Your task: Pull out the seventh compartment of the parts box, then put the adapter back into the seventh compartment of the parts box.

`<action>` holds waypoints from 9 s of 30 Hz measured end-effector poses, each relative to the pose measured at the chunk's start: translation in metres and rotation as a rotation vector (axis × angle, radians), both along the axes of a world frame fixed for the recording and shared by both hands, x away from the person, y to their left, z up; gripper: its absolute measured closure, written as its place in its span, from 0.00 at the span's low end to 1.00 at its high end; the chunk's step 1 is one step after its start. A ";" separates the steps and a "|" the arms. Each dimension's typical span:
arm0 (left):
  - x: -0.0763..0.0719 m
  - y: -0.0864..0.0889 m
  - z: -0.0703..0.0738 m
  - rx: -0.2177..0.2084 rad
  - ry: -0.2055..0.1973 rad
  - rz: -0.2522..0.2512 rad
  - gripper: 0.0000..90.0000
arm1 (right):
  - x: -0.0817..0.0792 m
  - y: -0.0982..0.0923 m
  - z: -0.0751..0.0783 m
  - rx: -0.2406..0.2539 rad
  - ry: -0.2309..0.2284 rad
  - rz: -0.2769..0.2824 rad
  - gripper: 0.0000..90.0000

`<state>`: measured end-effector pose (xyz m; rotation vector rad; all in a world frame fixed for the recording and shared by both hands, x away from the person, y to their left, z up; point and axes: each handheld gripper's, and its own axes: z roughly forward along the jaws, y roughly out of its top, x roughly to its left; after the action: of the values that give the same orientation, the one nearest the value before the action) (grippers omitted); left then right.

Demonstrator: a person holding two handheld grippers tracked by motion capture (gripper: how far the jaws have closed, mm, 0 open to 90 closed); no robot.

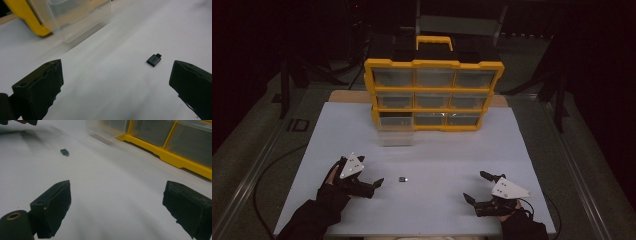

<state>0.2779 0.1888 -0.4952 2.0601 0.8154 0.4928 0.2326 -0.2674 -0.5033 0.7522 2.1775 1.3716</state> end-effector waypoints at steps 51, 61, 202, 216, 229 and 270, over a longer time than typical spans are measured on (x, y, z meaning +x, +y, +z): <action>-0.012 0.017 -0.008 0.000 0.020 0.064 0.00 | 0.000 0.000 0.001 -0.002 -0.003 0.004 0.09; -0.011 0.018 -0.006 0.037 0.031 0.064 0.00 | 0.000 0.001 0.001 -0.003 -0.003 0.005 0.09; 0.049 -0.072 -0.017 0.179 0.156 -0.453 0.35 | 0.000 0.002 -0.001 -0.016 -0.002 0.016 0.09; 0.053 -0.075 -0.021 0.199 0.186 -0.503 0.64 | 0.000 0.002 -0.001 -0.017 -0.005 0.011 0.09; 0.055 -0.078 -0.020 0.190 0.197 -0.511 0.83 | 0.000 0.002 -0.001 -0.016 -0.004 0.012 0.09; 0.050 -0.080 0.017 0.186 0.187 -0.535 0.85 | 0.000 0.002 0.000 -0.013 -0.002 0.011 0.09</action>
<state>0.3281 0.1083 -0.4785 2.4067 0.2984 0.0805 0.2328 -0.2655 -0.5037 0.7348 2.1901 1.3621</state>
